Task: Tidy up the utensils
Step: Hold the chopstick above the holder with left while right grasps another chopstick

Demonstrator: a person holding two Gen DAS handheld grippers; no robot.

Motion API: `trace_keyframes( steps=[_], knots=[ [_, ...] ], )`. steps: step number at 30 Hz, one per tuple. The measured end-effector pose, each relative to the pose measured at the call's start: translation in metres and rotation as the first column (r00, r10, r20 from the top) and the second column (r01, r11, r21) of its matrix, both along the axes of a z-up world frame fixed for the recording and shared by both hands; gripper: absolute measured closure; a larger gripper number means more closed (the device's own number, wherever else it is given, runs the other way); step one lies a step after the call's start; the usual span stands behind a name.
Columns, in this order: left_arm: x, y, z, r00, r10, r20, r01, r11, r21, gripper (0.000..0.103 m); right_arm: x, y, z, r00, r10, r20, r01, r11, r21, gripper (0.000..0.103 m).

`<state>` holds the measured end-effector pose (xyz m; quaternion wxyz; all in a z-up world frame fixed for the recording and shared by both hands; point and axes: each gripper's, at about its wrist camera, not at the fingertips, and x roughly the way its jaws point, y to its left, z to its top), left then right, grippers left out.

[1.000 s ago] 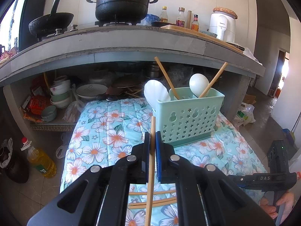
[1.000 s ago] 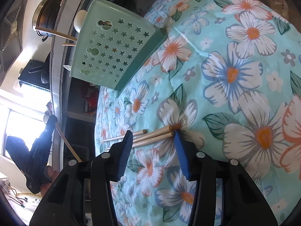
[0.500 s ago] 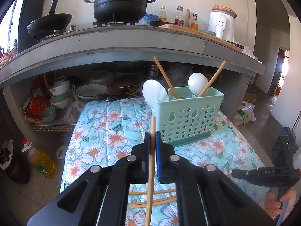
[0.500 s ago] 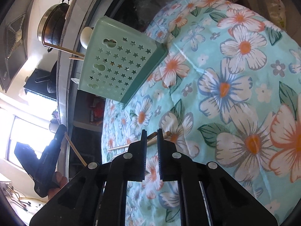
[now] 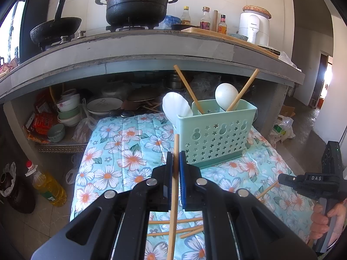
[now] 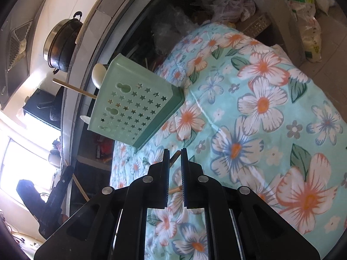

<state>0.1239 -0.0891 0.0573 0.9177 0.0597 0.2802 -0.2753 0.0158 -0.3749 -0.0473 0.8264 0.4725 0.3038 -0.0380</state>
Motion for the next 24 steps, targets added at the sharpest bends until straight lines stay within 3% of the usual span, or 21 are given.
trace_keyframes(
  steps=[8,10,16,24],
  knots=[
    [0.000,-0.001,0.000,1.000,-0.002,-0.001,0.002,1.000,0.002,0.098,-0.002,-0.008,-0.005,0.997,-0.060,-0.049,0.056,0.996,-0.068,0.089],
    [0.000,0.000,0.000,1.000,-0.002,0.000,0.002,1.000,0.002,0.098,-0.003,-0.010,-0.006,0.996,-0.070,-0.059,0.065,0.995,-0.080,0.072],
    [0.000,-0.001,0.000,1.000,-0.002,-0.002,0.002,1.000,0.003,0.098,-0.013,-0.018,-0.004,0.993,-0.107,-0.059,0.102,0.991,-0.085,0.062],
    [0.001,0.000,0.000,1.000,-0.002,-0.001,0.002,1.000,0.004,0.098,-0.019,-0.012,-0.018,0.996,-0.040,-0.079,0.049,0.993,0.107,0.062]
  ],
)
